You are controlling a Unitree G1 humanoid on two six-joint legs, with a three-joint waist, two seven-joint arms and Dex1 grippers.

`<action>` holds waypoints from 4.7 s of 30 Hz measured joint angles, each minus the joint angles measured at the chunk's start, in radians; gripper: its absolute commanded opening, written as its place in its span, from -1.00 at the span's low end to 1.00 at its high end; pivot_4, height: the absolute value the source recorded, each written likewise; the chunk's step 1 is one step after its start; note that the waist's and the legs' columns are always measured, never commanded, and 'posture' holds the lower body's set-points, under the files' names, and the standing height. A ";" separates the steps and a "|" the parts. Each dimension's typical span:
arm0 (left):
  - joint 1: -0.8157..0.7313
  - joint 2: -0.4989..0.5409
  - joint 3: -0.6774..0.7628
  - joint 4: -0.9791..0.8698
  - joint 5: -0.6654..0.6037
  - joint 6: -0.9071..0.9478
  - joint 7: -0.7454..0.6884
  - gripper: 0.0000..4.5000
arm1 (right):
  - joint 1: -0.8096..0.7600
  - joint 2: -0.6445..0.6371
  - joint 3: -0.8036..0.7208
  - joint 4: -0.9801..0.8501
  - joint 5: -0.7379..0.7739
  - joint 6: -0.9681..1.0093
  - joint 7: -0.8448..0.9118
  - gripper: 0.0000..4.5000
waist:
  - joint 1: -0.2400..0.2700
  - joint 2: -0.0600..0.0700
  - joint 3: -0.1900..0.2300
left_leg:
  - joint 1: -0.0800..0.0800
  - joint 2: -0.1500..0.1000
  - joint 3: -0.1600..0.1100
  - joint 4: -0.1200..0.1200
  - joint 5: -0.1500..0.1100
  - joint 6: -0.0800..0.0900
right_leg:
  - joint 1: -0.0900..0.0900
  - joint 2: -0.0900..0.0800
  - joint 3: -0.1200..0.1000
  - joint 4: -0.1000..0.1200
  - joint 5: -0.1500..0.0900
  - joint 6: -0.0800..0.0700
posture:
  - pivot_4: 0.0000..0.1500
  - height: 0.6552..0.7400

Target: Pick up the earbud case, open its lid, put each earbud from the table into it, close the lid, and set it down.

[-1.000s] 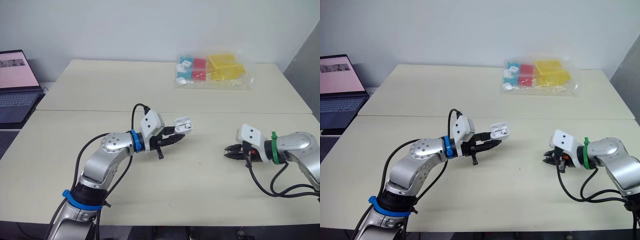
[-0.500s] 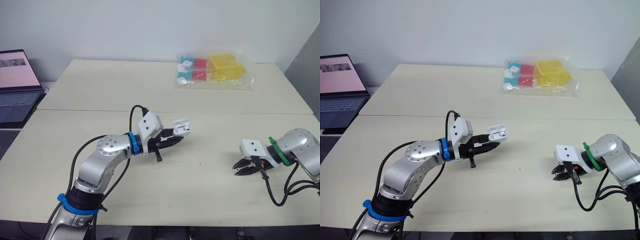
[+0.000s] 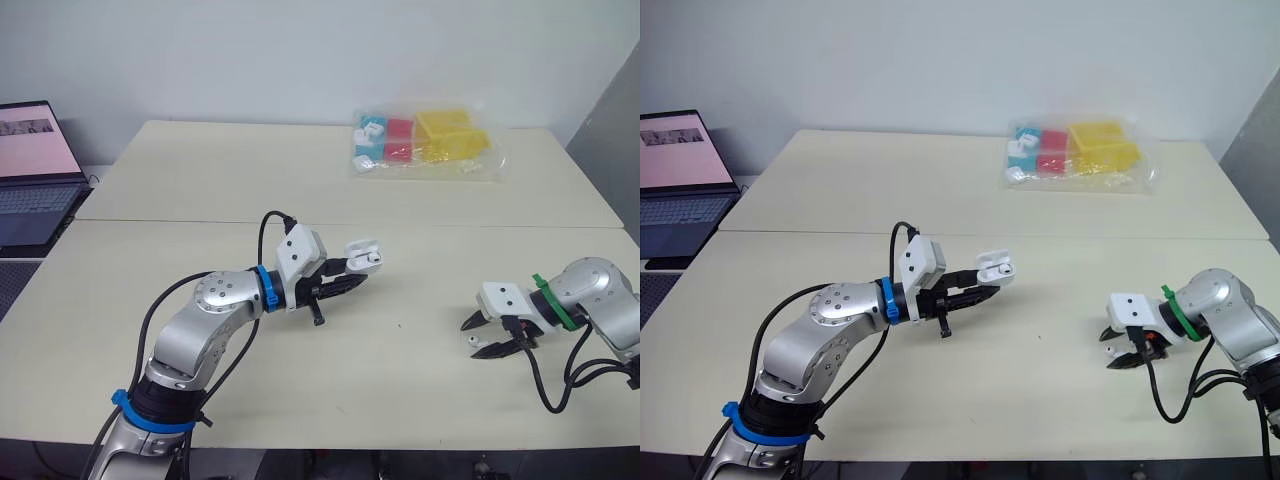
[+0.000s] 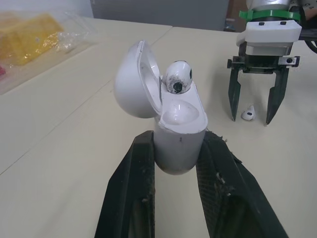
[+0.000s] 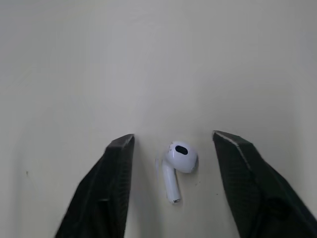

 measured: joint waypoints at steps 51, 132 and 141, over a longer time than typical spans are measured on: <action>0.019 -0.088 -0.050 0.083 0.088 -0.111 0.022 -0.66 | -0.006 -0.068 0.105 -0.512 -0.158 0.748 -0.222 -0.83 | 0.002 0.000 0.000 | -0.003 -0.001 -0.001 -0.001 0.000 0.000 | -0.002 -0.001 -0.001 -0.001 0.000 0.000 | 1.00 1.00; -0.098 -0.117 0.001 0.203 0.047 -0.100 -0.022 -0.66 | 0.153 0.764 -0.181 -0.613 0.222 0.343 -1.024 -0.82 | 0.000 0.000 0.000 | -0.003 -0.001 -0.002 -0.001 0.000 0.000 | -0.003 0.001 -0.001 0.004 0.000 0.000 | 1.00 1.00; -0.098 -0.117 0.002 0.203 0.043 -0.077 -0.022 -0.66 | 0.174 0.760 -0.168 -0.605 0.205 0.308 -1.018 -0.82 | 0.000 0.000 0.000 | -0.003 -0.001 -0.002 -0.001 0.000 0.000 | -0.003 0.001 0.000 0.004 0.000 0.000 | 1.00 1.00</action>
